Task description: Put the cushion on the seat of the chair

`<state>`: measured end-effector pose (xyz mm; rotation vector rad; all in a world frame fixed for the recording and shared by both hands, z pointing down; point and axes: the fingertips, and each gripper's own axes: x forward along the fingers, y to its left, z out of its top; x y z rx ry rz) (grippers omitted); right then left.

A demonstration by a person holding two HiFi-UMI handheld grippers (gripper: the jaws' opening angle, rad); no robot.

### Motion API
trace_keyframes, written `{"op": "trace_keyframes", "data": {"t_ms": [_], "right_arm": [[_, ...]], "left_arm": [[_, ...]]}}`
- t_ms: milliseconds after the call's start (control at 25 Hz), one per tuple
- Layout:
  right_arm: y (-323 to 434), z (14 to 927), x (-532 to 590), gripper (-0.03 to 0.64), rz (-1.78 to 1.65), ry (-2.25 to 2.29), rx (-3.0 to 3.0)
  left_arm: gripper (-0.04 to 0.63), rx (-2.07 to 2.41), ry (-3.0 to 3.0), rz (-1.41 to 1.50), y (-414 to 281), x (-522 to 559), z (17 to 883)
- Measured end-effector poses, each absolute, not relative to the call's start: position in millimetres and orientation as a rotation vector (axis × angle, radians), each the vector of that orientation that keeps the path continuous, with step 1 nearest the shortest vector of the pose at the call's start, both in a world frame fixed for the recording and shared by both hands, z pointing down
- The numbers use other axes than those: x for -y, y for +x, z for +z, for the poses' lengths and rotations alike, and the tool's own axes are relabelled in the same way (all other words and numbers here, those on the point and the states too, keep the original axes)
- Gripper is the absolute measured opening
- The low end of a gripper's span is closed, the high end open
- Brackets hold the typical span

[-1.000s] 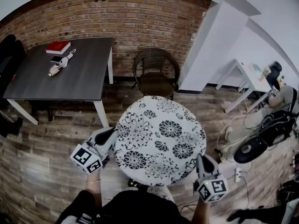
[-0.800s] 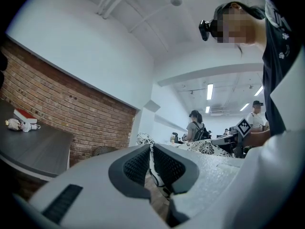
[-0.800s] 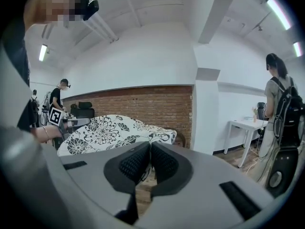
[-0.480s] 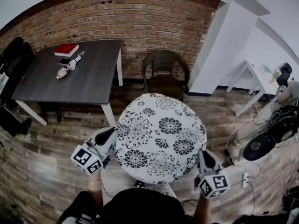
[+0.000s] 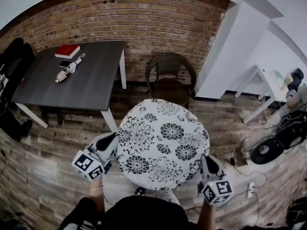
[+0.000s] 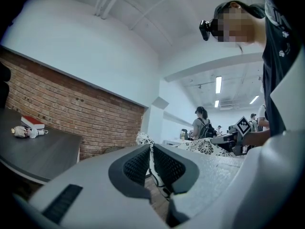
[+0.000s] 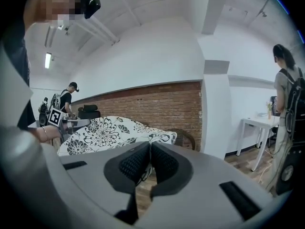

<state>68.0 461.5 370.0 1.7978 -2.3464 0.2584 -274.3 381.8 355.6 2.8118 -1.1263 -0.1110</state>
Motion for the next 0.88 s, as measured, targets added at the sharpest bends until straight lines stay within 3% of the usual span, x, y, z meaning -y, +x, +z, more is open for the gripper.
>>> {"op": "trace_keyframes", "data": {"t_ms": [880], "right_arm": [[124.6, 400.2, -355.3, 0.011, 0.344, 1.72, 2.433]], "left_arm": [[0.02, 1.192, 2.788, 0.002, -213.9, -299.1, 373.3]]}}
